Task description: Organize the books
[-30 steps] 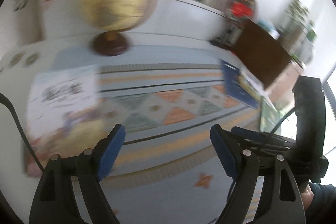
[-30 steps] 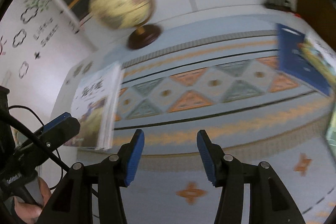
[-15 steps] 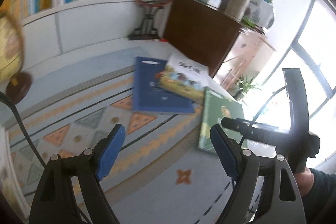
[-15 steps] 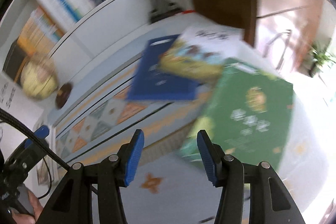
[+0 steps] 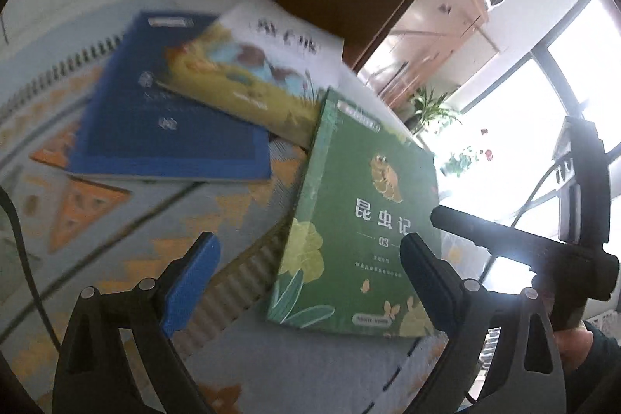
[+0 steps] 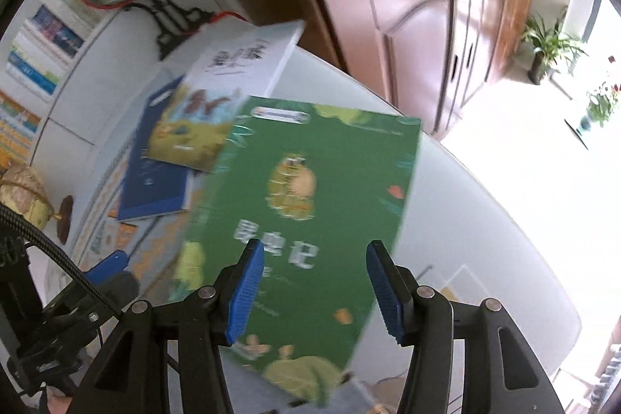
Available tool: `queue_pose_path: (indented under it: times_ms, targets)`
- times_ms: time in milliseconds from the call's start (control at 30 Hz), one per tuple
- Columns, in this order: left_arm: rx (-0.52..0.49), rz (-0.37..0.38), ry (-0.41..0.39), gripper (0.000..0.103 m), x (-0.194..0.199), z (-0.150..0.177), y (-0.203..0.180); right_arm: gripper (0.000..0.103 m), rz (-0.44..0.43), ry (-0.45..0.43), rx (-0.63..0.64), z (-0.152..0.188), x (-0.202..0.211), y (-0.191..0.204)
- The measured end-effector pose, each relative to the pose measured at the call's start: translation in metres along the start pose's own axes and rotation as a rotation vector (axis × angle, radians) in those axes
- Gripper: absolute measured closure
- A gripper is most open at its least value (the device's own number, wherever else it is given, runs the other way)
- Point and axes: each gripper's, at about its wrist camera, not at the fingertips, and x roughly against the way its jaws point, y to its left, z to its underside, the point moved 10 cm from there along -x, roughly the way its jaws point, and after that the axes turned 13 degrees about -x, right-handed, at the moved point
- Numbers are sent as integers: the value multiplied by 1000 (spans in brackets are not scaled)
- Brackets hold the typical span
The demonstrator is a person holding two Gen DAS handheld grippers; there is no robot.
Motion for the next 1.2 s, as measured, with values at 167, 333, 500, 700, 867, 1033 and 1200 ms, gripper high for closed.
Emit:
queue_pose_path:
  times_ms: [167,333,500,700,867,1033,1200]
  targets:
    - [16,11,37,10,-21,5,-3,50,-2,35,0,1,-10,-17]
    - [20,25,45,10,-30,6,-9,50,-17,62,4,3,-18,-23]
    - [21,25,43,10,-32,5,-11,49,-38,69,5,3,-17,-23]
    - [13,46,45,10,-33,8,-17,47,-51,80,11,3,-18,-21]
    - [28,88,53,9,-24,20,-26,46,-33,89,75,9,-20,-15]
    - [105,193,-14,9,12,39,-34,45,-61,87,150,16,-11,-8]
    - [157,184,-15,9,44,78,-34,43,-130,118,302,41,3,28]
